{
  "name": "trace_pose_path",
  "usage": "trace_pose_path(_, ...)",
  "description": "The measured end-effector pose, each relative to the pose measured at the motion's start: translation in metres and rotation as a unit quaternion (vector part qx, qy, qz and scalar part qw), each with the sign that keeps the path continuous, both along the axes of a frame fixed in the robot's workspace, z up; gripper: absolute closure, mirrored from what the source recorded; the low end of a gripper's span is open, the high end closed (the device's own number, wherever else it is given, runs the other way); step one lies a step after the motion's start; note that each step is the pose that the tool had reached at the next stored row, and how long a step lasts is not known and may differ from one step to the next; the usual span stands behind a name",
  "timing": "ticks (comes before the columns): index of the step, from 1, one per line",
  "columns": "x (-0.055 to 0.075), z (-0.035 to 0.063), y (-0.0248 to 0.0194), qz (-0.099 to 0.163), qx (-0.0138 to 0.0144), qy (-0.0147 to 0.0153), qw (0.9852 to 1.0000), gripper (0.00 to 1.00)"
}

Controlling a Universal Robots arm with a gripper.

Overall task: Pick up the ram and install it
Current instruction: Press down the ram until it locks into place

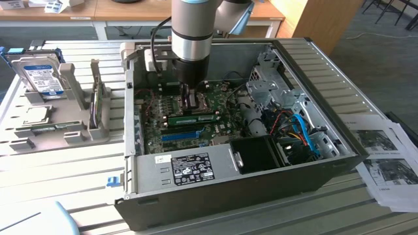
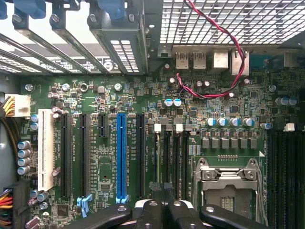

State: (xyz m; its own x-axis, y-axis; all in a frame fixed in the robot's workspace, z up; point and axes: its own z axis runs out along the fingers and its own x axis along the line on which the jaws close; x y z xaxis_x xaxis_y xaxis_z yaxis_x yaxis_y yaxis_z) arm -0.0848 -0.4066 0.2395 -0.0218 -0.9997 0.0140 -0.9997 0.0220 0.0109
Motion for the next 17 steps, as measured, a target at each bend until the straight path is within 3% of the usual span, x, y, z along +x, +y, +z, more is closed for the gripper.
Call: trace_pose_path(17, 0.0000, -0.0073, -0.0001, 0.000, -0.0002, 0.0001, 1.0000, 0.91)
